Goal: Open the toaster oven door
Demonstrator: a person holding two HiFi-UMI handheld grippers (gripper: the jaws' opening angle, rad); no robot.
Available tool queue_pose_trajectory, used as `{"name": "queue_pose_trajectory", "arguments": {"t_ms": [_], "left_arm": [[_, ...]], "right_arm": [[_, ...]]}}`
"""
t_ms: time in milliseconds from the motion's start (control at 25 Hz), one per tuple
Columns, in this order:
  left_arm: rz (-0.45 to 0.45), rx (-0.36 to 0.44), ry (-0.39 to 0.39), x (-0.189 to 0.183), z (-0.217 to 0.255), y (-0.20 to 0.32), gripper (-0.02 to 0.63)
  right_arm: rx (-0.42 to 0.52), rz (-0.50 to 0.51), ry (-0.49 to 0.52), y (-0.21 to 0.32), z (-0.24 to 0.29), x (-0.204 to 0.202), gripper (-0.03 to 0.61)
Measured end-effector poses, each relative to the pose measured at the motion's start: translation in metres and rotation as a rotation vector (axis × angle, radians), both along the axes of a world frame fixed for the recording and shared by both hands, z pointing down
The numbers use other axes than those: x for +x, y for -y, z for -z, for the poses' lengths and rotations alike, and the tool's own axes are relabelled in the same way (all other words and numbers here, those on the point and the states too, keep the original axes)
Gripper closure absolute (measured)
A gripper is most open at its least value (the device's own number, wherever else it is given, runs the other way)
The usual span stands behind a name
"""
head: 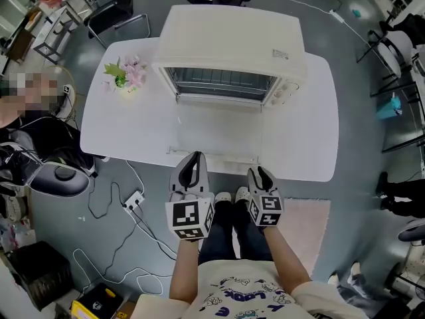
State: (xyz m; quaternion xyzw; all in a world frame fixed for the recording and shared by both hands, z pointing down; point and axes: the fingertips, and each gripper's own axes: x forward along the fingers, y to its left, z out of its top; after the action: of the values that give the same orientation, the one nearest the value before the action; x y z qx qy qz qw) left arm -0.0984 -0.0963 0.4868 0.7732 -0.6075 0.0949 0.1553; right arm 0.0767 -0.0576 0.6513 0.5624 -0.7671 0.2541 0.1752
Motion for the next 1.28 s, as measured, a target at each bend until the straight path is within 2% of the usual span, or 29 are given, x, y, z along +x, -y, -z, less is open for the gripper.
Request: {"name": "queue_pose_trajectory", "arguments": {"t_ms": [120, 360, 440, 920, 1160, 1200, 1280], "left_arm": [[0.006, 0.021, -0.003, 0.000, 0.014, 0.001, 0.601], [0.011, 0.084, -0.009, 0.003, 0.046, 0.003, 0.601], [0.014, 0.111, -0.013, 0.003, 0.058, 0.005, 0.601], [0.015, 0.250, -0.016, 0.012, 0.139, 0.009, 0.601], [0.006, 0.306, -0.001, 0.020, 0.172, 0.006, 0.601], [0.004, 0.315, 0.000, 0.021, 0.176, 0.005, 0.601], [0.001, 0.331, 0.002, 0.025, 0.182, 0.006, 0.601]], "right_arm": [[0.030, 0.000, -0.004, 0.001, 0.019, 0.006, 0.494], [0.160, -0.016, -0.016, 0.024, 0.082, 0.019, 0.494], [0.217, -0.025, -0.020, 0.034, 0.110, 0.022, 0.546], [0.498, -0.032, -0.003, 0.055, 0.273, 0.032, 0.546], [0.576, -0.034, 0.014, 0.051, 0.319, 0.036, 0.548], [0.587, -0.039, 0.011, 0.051, 0.324, 0.038, 0.578], [0.608, -0.045, -0.003, 0.051, 0.332, 0.042, 0.578]]}}
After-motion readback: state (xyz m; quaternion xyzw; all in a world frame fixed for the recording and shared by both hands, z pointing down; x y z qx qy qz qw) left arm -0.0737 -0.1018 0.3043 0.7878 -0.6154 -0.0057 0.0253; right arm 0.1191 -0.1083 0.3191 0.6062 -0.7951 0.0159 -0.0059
